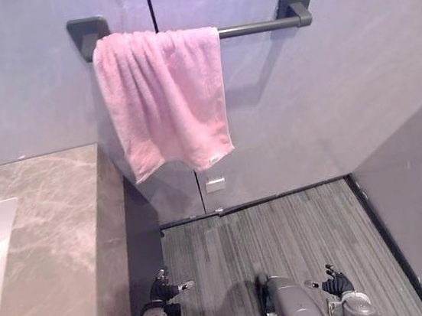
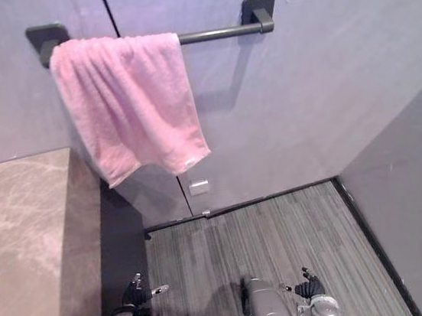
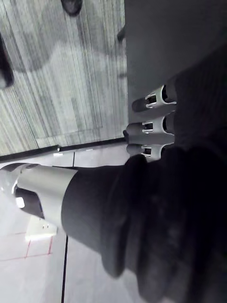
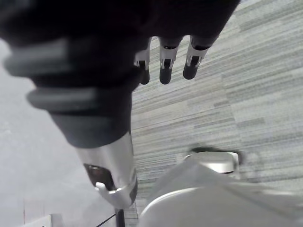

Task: Organize washtable

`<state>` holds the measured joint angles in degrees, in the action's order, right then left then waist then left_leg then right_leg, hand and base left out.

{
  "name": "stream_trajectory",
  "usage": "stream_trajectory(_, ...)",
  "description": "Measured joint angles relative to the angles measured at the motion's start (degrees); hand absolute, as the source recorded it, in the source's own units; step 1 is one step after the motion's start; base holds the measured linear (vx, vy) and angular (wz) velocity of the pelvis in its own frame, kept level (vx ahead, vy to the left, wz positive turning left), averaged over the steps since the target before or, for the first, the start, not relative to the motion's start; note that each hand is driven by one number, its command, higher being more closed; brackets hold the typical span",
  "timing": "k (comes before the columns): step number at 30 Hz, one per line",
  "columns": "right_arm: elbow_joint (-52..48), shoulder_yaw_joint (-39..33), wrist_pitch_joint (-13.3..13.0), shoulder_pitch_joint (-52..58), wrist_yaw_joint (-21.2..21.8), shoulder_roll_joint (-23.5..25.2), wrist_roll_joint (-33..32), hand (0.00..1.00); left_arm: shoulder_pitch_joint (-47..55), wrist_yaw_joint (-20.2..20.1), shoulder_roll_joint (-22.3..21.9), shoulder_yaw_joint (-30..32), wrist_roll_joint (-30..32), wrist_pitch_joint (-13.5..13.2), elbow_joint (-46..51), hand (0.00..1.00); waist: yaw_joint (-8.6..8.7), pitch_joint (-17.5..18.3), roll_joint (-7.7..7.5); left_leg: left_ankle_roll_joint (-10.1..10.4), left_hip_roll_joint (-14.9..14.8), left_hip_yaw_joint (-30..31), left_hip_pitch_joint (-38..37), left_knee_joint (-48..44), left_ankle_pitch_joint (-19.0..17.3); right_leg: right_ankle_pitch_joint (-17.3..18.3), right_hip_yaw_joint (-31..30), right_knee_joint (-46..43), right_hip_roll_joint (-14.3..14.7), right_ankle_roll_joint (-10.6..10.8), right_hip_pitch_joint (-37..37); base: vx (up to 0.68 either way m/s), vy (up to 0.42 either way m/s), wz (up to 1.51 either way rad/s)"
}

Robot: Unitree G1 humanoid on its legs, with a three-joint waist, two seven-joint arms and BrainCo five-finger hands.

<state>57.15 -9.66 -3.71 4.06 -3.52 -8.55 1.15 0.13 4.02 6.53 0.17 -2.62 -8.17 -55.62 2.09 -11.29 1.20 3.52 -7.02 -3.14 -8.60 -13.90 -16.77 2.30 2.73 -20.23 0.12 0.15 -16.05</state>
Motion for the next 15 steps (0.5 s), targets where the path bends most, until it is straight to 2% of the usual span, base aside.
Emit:
stream_trajectory(1,-0.06,-0.01,0.05,-0.22,0.01,0.13,-0.03,0.0,-0.06,0.0,-0.28,0.17,0.0,0.03,-0.04,0.0,0.32,-0.05,0.37,0.87,-0.49,0.66,-0.04,-1.04,0.52,1.58,0.99,-0.79,0.21,-0.58,0.47,0.36,-0.225,0.47)
stream_trajectory(2,-0.16,-0.13,0.07,0.16,0.04,0.68,-0.05,0.0,-0.33,-0.01,-0.96,0.64,0.0,0.07,0.08,0.0,0.65,-0.1,0.6,2.11,-1.49,1.66,1.42,-6.13,1.22,3.19,2.63,-0.78,0.38,-1.48,2.35,0.35,-0.25,0.62)
stream_trajectory(3,-0.22,-0.05,0.12,0.69,0.06,1.14,-0.09,0.0,-0.41,-0.08,-1.62,1.21,-0.03,0.07,0.37,0.0,0.35,-0.19,0.46,3.51,-2.56,1.63,4.5,-13.78,2.06,4.39,3.6,0.14,0.49,-1.88,4.64,0.33,-0.251,0.76)
stream_trajectory(4,-1.11,0.11,0.14,1.6,-0.04,1.69,-0.21,0.0,-0.12,-0.07,-2.77,2.41,-0.11,0.08,1.14,0.0,0.08,-0.28,0.43,5.1,-4.92,1.38,9.11,-25.81,2.85,5.39,4.88,1.66,1.03,-2.63,8.51,0.29,-0.207,0.52)
stream_trajectory(5,-2.05,0.1,0.14,2.05,-0.06,1.78,-0.55,0.0,0.12,-0.07,-3.11,2.61,-0.11,0.08,1.58,0.0,-0.1,-0.3,0.39,4.97,-5.86,0.64,10.92,-30.47,2.76,5.76,5.48,2.44,1.24,-2.93,10.35,0.27,-0.149,0.4)
stream_trajectory(6,-3.44,-0.03,-0.11,2.13,-0.13,2.56,-1.06,0.0,1.0,-0.07,-3.52,2.61,-0.11,0.12,1.93,0.0,-0.72,-0.36,0.11,4.33,-7.6,-2.62,14.15,-35.36,2.4,6.04,6.28,4.36,1.39,-3.25,13.8,0.28,-0.138,0.17)
stream_trajectory(7,-4.29,-0.39,-0.26,2.12,-0.16,2.55,-1.66,0.0,1.13,-0.09,-3.86,2.54,-0.12,0.14,2.07,0.0,-0.97,-0.46,-0.53,4.0,-7.95,-4.39,15.56,-34.25,2.21,6.03,6.41,5.76,1.31,-3.25,15.3,0.21,-0.083,0.11)
stream_trajectory(8,-4.66,-0.75,-0.37,1.97,-0.15,2.56,-1.92,0.0,0.99,-0.08,-4.07,2.54,-0.14,0.14,2.16,0.0,-1.29,-0.48,-0.38,3.74,-7.9,-5.25,16.45,-32.59,2.05,6.03,6.4,6.42,1.18,-3.24,16.02,0.19,-0.03,0.07)
stream_trajectory(10,-4.42,-1.37,-0.39,0.95,-0.16,2.46,-2.76,0.0,1.07,0.01,-4.03,2.49,-0.22,0.13,2.18,0.0,-1.71,-0.27,-0.08,2.97,-4.79,-4.51,18.0,-18.33,2.02,5.9,6.18,7.74,0.3,-3.01,17.45,0.23,0.059,-0.03)
stream_trajectory(11,-4.15,-1.6,-0.39,0.69,-0.14,2.32,-2.76,0.0,1.17,0.1,-3.98,2.44,-0.29,0.15,2.02,0.0,-1.79,-0.04,0.34,3.21,-3.54,-3.47,17.47,-11.77,3.12,5.95,5.94,7.98,0.14,-2.54,17.57,0.2,0.101,-0.09)
stream_trajectory(12,-3.97,-1.68,-0.38,0.64,-0.15,1.92,-2.77,0.0,1.29,0.19,-3.99,2.21,-0.76,0.17,1.99,0.0,-1.77,0.15,0.97,2.5,-2.39,-2.39,16.88,-5.58,7.73,6.06,5.63,8.36,0.36,-1.76,17.79,0.22,0.144,-0.24)
stream_trajectory(13,-2.57,-1.61,-0.21,0.29,-0.09,2.81,-2.73,0.0,1.22,0.27,-3.18,2.13,-1.29,0.17,1.27,0.0,-2.46,0.41,0.34,1.2,-0.93,-2.14,15.04,-3.39,10.5,5.96,4.06,8.96,-0.28,-0.64,18.38,0.18,0.116,-0.23)
stream_trajectory(15,-2.08,-1.64,-0.18,0.87,-0.09,3.46,-2.69,0.0,1.31,0.3,-2.26,2.08,-1.29,0.17,0.56,0.0,-2.79,0.8,-1.16,0.65,0.36,-2.62,13.52,-0.72,10.86,6.35,3.6,10.12,-1.75,0.34,19.2,0.15,0.095,-0.09)
